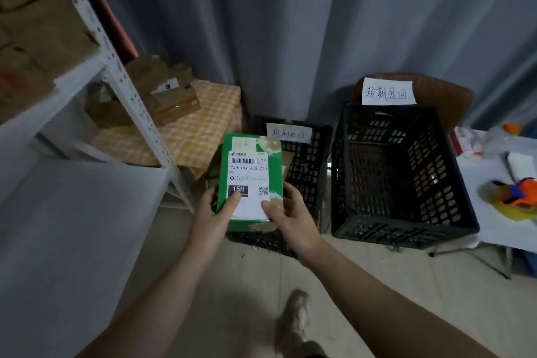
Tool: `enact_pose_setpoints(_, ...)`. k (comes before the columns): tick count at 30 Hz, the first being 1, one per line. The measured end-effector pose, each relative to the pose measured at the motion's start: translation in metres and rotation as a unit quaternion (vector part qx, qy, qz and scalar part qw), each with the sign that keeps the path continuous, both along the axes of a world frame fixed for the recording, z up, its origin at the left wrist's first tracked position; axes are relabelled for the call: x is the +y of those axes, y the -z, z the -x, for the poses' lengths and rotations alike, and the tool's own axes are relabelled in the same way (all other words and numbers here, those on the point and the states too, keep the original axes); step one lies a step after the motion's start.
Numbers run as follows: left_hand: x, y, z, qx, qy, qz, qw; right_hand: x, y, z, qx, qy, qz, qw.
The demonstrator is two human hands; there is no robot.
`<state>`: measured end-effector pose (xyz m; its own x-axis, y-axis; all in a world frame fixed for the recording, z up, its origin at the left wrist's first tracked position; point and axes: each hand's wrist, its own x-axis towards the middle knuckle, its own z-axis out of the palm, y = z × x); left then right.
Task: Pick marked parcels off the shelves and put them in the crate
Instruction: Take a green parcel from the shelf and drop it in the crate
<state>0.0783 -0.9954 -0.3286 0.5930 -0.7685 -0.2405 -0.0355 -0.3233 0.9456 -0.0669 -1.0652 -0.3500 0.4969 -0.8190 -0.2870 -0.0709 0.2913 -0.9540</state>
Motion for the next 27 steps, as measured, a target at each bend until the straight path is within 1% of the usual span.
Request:
enact_pose_setpoints(6,-0.124,0.043,-0.015,0.0,0.054,-0.073,0.996,-0.114,0.043,-0.013,0.044,0.015,0.001,0.999)
enact_pose_setpoints(8,-0.164,0.059,-0.018,0.007,0.073,-0.104,0.992,-0.147,0.054,-0.014,0.093,0.028,0.009,0.995)
enact_pose_setpoints(9,-0.183,0.067,-0.019,0.01,0.083,-0.118,0.99,-0.163,0.056,-0.015,0.142,0.024,0.025,0.989)
enact_pose_setpoints(12,-0.229,0.088,-0.018,0.025,0.113,-0.161,0.98,-0.203,0.066,-0.021,0.289,-0.02,0.056,0.956)
enact_pose_setpoints(14,-0.256,0.103,-0.021,0.052,0.13,-0.193,0.971,-0.224,0.077,-0.031,0.355,-0.031,0.052,0.933)
enact_pose_setpoints(16,-0.28,0.117,-0.024,0.101,0.126,-0.21,0.964,-0.242,0.095,-0.043,0.413,-0.036,0.044,0.909)
enact_pose_setpoints(18,-0.301,0.137,-0.03,0.124,0.135,-0.224,0.957,-0.26,0.118,-0.054,0.463,-0.035,0.035,0.885)
enact_pose_setpoints(20,-0.318,0.162,-0.036,0.122,0.164,-0.246,0.948,-0.278,0.145,-0.063,0.503,-0.03,0.027,0.863)
enact_pose_setpoints(22,-0.332,0.192,-0.044,0.13,0.173,-0.257,0.942,-0.295,0.17,-0.072,0.525,-0.022,0.019,0.851)
enact_pose_setpoints(24,-0.344,0.224,-0.054,0.15,0.207,-0.248,0.934,-0.311,0.198,-0.08,0.538,-0.018,0.009,0.843)
enact_pose_setpoints(25,-0.35,0.24,-0.061,0.145,0.237,-0.24,0.93,-0.318,0.21,-0.084,0.547,-0.018,0.006,0.837)
enact_pose_setpoints(26,-0.356,0.253,-0.067,0.115,0.283,-0.233,0.923,-0.324,0.222,-0.088,0.559,-0.018,0.005,0.829)
enact_pose_setpoints(27,-0.363,0.267,-0.074,0.062,0.333,-0.223,0.914,-0.331,0.235,-0.091,0.572,-0.015,0.005,0.82)
